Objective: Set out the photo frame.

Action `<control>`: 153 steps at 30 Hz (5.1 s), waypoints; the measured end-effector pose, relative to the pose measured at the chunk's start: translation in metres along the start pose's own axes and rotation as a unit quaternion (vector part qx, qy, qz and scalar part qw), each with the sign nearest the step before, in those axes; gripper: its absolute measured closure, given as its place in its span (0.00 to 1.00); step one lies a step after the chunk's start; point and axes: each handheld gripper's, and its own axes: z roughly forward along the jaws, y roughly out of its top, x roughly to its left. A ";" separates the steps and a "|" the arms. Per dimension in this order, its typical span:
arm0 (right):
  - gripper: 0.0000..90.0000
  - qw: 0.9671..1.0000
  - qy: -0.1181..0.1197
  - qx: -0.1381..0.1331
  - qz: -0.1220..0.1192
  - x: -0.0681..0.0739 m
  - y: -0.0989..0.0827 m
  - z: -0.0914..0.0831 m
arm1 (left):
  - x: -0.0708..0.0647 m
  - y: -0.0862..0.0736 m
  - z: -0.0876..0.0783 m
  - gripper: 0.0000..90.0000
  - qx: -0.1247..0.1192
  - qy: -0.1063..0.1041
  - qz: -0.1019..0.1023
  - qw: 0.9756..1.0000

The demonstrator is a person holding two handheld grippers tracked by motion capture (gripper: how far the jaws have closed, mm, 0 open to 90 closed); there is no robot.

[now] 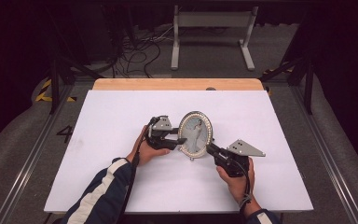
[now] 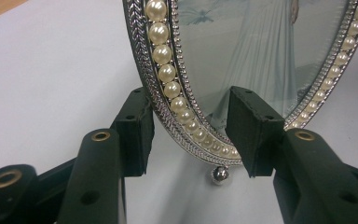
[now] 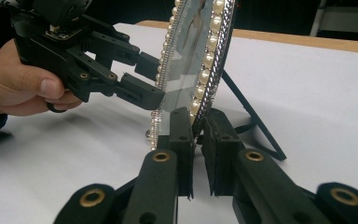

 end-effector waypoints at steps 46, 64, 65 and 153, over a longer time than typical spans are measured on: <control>0.92 1.000 -0.022 0.002 0.002 -0.002 0.004 0.005 | 0.000 -0.002 -0.018 0.72 -0.026 0.020 0.002 0.999; 0.90 1.000 -0.025 -0.001 0.017 -0.009 0.009 0.012 | -0.010 -0.005 -0.026 0.72 0.000 0.031 0.011 0.999; 0.90 0.999 -0.026 -0.001 0.019 -0.010 0.009 0.012 | -0.010 -0.005 -0.026 0.73 0.000 0.032 0.013 0.999; 0.93 0.998 -0.043 0.002 -0.040 -0.009 0.010 0.022 | -0.017 -0.009 -0.043 0.76 -0.030 0.039 0.013 0.999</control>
